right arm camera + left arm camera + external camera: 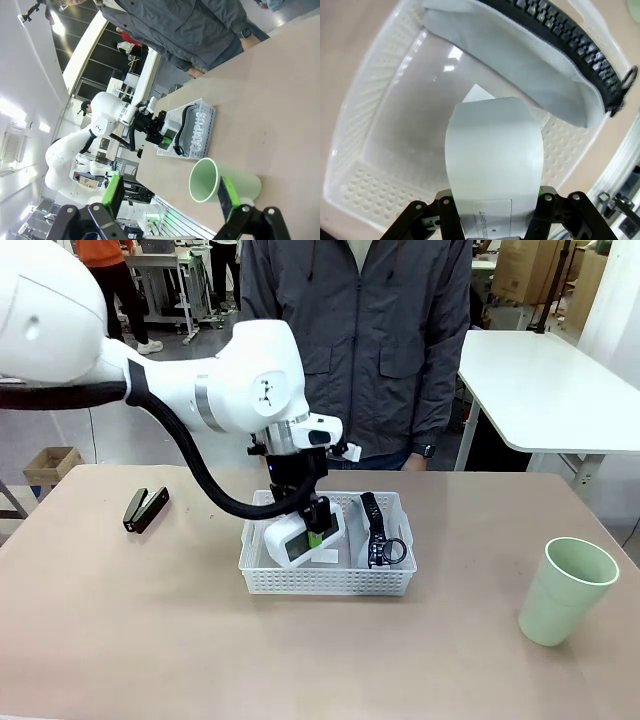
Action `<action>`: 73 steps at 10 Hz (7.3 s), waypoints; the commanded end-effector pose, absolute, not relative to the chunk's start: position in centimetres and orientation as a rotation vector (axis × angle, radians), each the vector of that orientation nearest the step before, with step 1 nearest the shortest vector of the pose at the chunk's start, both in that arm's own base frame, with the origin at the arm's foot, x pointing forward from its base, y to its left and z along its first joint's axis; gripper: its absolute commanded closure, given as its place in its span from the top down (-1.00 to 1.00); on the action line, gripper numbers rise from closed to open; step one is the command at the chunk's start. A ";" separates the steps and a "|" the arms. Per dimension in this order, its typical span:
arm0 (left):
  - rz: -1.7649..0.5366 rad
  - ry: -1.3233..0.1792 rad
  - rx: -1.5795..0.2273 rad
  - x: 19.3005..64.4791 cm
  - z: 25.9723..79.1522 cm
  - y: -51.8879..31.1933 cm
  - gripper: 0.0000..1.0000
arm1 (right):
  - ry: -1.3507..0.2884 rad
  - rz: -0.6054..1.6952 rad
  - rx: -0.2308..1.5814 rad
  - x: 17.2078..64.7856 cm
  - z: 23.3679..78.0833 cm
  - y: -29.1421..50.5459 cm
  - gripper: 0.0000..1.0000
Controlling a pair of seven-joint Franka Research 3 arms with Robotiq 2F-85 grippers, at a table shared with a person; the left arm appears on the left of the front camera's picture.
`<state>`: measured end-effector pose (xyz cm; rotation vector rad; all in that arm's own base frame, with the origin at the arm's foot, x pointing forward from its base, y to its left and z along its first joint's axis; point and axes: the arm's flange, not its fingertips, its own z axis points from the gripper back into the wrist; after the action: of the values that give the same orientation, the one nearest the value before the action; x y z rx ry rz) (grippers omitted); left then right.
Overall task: Efficiently arrange items inside the basket to fit them all.
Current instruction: Pick up the Digital clock and place it inside the Organizing basket, then pick up the Stapler and place it inside the Organizing basket.
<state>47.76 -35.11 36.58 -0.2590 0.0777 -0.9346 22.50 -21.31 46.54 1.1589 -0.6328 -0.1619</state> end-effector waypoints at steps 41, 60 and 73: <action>0.040 -0.450 -1.293 29.7 42.9 14.1 1.00 | -0.663 -0.141 1.166 22.7 46.7 -21.4 1.00; 0.205 -0.092 0.001 47.8 48.5 -0.2 1.00 | -0.663 -0.141 1.166 22.7 46.7 -21.4 1.00; -0.237 -0.304 -0.003 51.0 44.9 -2.0 1.00 | -0.663 -0.141 1.166 22.7 46.7 -21.4 1.00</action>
<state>50.48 -2.92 45.59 0.0189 -0.2648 -0.1747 22.53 -21.33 46.51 1.1552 -0.6308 -0.1616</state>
